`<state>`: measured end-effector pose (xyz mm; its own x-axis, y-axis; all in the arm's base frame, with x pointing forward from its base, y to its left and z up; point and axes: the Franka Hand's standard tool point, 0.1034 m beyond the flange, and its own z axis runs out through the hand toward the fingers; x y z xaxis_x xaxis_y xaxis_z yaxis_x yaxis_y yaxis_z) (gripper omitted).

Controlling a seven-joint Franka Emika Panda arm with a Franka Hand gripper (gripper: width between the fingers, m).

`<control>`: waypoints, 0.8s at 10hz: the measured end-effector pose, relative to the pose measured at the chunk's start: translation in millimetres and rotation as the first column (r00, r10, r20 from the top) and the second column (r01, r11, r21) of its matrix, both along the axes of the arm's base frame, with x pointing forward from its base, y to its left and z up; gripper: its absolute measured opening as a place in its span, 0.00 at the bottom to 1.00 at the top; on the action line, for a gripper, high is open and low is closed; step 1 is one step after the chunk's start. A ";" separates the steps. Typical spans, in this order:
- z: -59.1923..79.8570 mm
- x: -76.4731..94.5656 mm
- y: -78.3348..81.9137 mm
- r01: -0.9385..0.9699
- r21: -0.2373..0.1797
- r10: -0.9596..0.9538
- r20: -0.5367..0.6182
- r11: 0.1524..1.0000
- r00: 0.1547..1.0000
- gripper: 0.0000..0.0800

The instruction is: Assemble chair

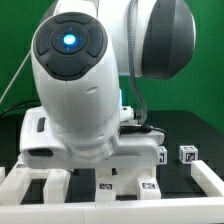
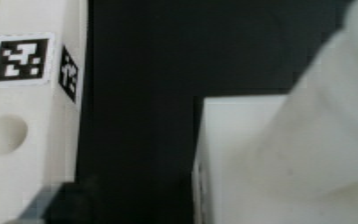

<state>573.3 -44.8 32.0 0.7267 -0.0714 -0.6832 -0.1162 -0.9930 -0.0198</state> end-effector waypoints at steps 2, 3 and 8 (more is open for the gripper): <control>0.0 0.0 -0.5 0.001 0.000 -0.001 0.000 1.000 1.000 0.80; 0.0 -0.1 -0.7 0.001 0.000 -0.001 0.000 1.000 1.000 0.80; 15.4 23.3 -19.2 0.016 0.004 -0.016 0.011 1.000 1.000 0.81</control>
Offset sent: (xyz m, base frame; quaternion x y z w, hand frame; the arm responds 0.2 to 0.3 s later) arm 0.0000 0.0000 0.0000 0.0000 0.0000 0.0000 1.0000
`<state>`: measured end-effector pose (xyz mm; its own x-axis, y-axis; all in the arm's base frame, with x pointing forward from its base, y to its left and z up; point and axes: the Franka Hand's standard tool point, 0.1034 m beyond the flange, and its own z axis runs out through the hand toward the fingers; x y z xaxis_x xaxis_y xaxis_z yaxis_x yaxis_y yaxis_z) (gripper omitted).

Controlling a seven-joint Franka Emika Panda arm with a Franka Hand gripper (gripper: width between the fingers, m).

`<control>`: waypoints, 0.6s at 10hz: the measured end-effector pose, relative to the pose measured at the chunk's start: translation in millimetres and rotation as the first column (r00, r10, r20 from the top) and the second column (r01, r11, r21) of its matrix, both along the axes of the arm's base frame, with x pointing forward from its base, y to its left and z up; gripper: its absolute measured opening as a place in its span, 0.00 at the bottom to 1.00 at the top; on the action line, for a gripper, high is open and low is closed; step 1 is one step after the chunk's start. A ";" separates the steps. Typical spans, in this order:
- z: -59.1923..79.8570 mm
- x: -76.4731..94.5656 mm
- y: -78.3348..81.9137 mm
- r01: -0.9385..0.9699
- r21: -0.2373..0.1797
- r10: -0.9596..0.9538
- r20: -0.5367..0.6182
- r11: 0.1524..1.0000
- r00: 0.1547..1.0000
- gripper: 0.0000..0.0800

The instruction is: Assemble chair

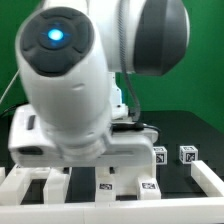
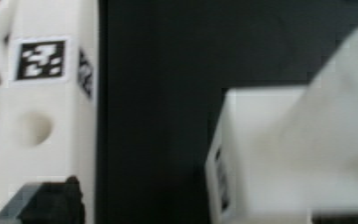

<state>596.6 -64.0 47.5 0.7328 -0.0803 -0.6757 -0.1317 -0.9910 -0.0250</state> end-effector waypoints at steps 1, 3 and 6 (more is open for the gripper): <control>16.3 11.9 -3.4 -0.004 0.003 0.004 0.040 1.000 0.999 0.81; 43.8 26.0 -9.7 -0.014 0.011 0.012 0.129 1.000 0.992 0.81; 74.4 28.1 -31.3 -0.069 0.031 0.059 0.239 0.997 0.969 0.81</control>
Offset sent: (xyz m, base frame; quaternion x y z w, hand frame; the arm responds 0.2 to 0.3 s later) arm 0.0042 -0.0265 0.0434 -0.0145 0.0130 -0.0323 0.9993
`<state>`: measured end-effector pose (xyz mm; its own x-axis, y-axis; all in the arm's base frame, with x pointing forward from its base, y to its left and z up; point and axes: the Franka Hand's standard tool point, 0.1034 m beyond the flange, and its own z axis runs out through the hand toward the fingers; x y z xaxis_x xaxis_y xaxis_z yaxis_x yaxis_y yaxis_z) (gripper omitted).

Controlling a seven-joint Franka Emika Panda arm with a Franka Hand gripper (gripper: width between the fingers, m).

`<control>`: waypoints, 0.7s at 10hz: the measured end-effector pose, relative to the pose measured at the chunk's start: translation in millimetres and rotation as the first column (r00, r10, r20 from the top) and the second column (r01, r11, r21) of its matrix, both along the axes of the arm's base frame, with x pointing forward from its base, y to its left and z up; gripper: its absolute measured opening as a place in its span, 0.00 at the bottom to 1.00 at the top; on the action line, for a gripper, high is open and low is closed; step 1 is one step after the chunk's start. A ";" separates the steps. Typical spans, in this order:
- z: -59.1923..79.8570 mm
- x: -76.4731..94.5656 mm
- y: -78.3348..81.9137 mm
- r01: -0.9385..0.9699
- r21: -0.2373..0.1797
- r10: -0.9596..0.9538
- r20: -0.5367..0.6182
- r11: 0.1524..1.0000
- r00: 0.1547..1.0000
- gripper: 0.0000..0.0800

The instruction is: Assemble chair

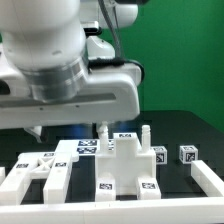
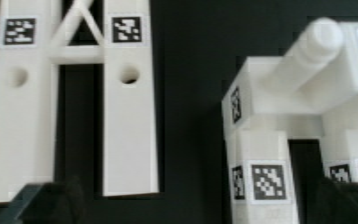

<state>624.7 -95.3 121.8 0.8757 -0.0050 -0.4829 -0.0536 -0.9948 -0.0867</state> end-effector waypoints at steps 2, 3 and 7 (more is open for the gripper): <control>23.4 -23.2 -29.3 0.009 -0.002 -0.008 0.195 1.000 0.981 0.81; 21.6 -43.4 -40.6 0.035 -0.013 -0.030 0.264 0.999 0.964 0.81; 13.9 -46.4 -49.0 0.082 -0.062 -0.043 0.469 0.995 0.882 0.81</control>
Offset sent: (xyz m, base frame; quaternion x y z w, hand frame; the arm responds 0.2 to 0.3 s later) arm -0.0679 -0.0289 -0.0086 0.0101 0.1318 0.0362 0.9906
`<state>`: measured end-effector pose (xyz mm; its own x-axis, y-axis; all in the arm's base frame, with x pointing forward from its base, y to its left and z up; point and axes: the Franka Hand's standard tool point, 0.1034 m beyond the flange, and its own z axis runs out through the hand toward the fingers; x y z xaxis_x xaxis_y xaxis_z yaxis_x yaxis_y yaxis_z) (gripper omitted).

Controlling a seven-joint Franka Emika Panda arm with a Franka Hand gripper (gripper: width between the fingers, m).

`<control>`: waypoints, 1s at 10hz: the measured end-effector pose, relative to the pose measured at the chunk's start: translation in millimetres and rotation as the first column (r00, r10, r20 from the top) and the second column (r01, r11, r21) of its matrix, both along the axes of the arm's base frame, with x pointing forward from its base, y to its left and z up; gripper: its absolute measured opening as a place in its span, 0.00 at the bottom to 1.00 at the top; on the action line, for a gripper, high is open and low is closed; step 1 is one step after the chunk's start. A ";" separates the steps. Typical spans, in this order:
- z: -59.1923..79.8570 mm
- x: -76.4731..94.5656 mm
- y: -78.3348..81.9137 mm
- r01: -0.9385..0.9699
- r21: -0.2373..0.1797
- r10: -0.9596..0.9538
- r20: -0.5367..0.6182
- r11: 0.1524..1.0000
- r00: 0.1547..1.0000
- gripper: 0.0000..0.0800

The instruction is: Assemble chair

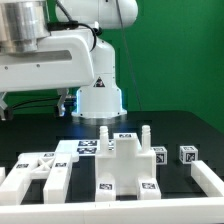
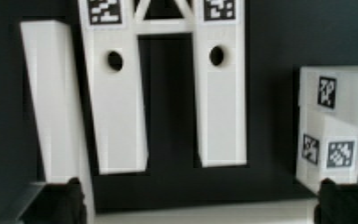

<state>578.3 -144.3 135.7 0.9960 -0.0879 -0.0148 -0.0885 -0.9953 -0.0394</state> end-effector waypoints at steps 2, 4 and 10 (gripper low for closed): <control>-4.4 -3.8 -3.0 0.007 -0.019 -0.007 0.041 1.000 0.999 0.81; -30.4 -25.7 1.3 -0.010 -0.047 0.013 0.053 0.999 0.999 0.81; -72.1 -42.5 19.9 -0.036 -0.082 0.043 0.076 0.996 0.996 0.81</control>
Offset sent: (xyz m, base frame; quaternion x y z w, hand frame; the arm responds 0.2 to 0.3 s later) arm -0.0466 -0.0010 -0.0381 -0.0580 0.0068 -0.0574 0.9966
